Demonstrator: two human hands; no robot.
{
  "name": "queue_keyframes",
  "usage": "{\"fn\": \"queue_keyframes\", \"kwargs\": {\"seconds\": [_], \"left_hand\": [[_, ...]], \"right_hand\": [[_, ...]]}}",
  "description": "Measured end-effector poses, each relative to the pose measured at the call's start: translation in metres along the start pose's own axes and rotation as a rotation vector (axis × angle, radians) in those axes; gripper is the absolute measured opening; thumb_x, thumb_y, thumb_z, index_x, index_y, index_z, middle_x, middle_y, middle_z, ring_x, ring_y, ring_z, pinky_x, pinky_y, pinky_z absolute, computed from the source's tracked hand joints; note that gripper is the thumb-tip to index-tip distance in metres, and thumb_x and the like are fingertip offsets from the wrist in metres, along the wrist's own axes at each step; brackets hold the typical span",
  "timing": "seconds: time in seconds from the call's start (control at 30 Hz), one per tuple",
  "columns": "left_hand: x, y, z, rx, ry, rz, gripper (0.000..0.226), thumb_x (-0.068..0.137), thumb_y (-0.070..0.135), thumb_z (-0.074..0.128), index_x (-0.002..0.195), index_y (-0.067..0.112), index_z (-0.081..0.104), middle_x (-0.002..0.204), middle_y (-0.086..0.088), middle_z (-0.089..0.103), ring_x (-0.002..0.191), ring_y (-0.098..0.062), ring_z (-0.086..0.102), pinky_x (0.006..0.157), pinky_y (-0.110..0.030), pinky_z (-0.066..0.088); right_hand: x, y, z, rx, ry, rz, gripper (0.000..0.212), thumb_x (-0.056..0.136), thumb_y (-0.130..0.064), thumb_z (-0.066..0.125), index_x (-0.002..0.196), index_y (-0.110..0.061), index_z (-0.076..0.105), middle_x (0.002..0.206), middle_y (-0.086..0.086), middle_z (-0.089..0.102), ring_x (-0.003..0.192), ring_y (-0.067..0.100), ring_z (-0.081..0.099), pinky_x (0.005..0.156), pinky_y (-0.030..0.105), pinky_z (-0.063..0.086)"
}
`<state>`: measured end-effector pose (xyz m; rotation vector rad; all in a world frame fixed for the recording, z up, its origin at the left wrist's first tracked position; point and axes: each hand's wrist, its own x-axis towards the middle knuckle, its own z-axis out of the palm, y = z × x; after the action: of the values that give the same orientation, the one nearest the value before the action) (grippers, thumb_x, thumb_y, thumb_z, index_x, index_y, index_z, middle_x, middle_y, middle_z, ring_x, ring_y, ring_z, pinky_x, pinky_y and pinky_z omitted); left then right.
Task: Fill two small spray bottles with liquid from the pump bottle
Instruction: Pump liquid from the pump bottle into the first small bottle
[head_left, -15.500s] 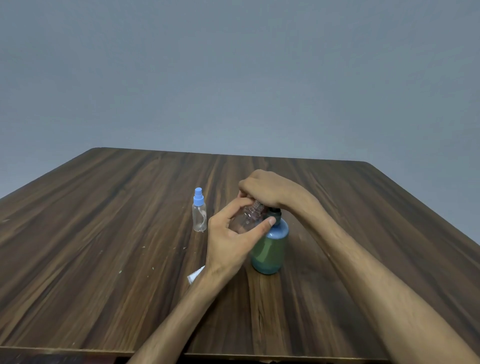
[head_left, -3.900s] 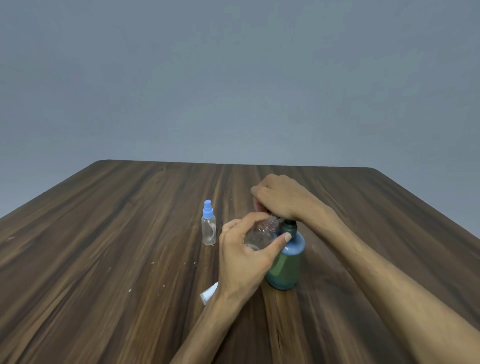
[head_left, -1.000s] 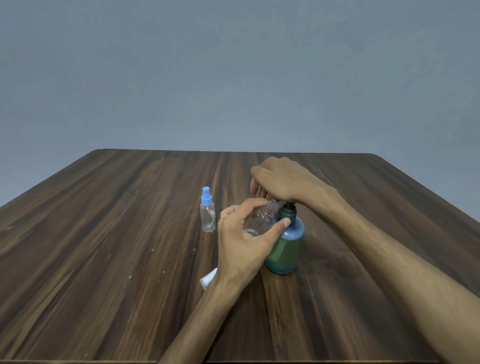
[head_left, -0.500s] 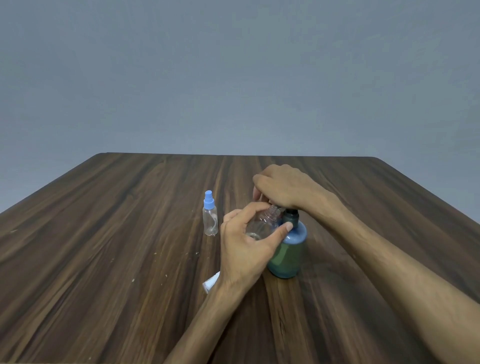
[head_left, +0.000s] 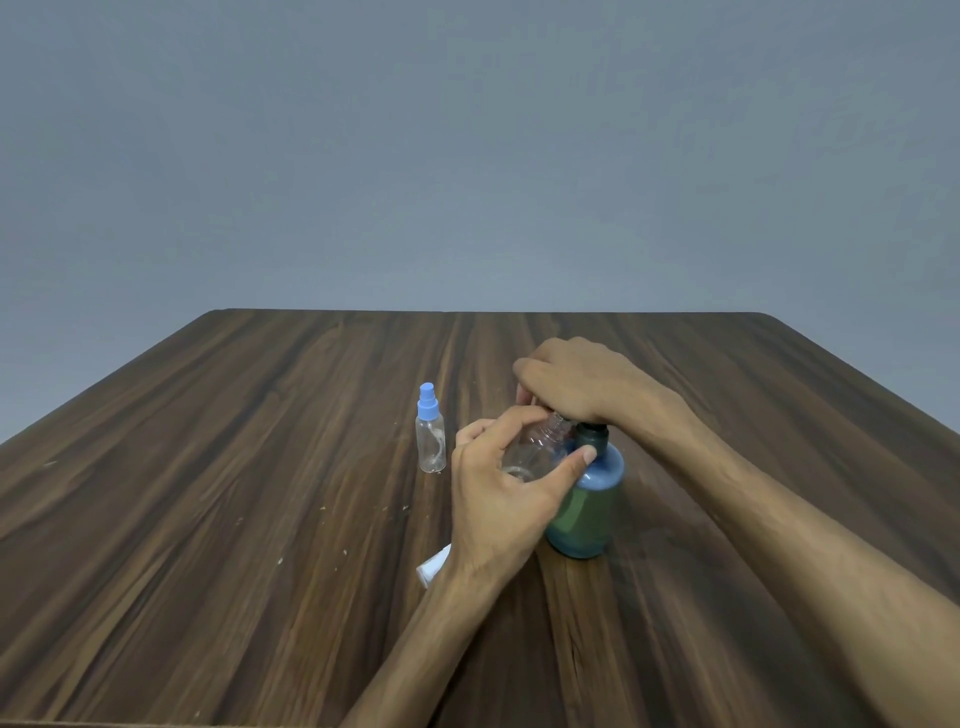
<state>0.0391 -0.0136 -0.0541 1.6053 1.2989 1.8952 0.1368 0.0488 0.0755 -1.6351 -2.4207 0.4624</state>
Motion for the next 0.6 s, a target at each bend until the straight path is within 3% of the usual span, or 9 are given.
{"fn": "queue_keyframes", "kwargs": {"seconds": [0.1,0.27,0.4,0.6], "left_hand": [[-0.0008,0.0007,0.0008,0.001,-0.007,0.002,0.04,0.076,0.055,0.089,0.106,0.03,0.081,0.099,0.012,0.081,0.104,-0.036,0.075,0.088,-0.053,0.064],[0.0002,0.0021,0.0,-0.012,-0.001,-0.003,0.039,0.076,0.055,0.089,0.106,0.031,0.08,0.099,0.012,0.082,0.105,-0.037,0.075,0.089,-0.054,0.064],[0.0003,0.004,0.0002,-0.008,-0.007,0.013,0.037,0.075,0.055,0.088,0.105,0.037,0.077,0.098,0.015,0.081,0.105,-0.034,0.074,0.087,-0.053,0.064],[0.0,0.0015,0.0002,-0.017,-0.009,-0.001,0.04,0.074,0.056,0.089,0.104,0.032,0.079,0.097,0.011,0.081,0.104,-0.035,0.075,0.087,-0.055,0.064]], "right_hand": [[0.0003,0.0031,-0.0033,0.076,0.077,-0.014,0.045,0.092,-0.04,0.038,0.086,-0.023,0.079,0.092,-0.003,0.08,0.089,0.022,0.074,0.087,0.042,0.058],[0.0007,0.0001,-0.0009,0.003,0.026,-0.015,0.048,0.097,-0.039,0.037,0.09,-0.023,0.081,0.095,-0.002,0.08,0.089,0.022,0.072,0.087,0.042,0.058],[-0.0002,0.0017,-0.0012,0.06,0.094,-0.019,0.051,0.086,-0.045,0.033,0.092,-0.023,0.078,0.093,-0.004,0.08,0.09,0.022,0.074,0.089,0.043,0.058],[0.0013,0.0017,0.0003,-0.019,0.063,0.007,0.047,0.099,-0.039,0.037,0.1,-0.02,0.079,0.099,0.0,0.078,0.091,0.023,0.069,0.079,0.038,0.053]]}}
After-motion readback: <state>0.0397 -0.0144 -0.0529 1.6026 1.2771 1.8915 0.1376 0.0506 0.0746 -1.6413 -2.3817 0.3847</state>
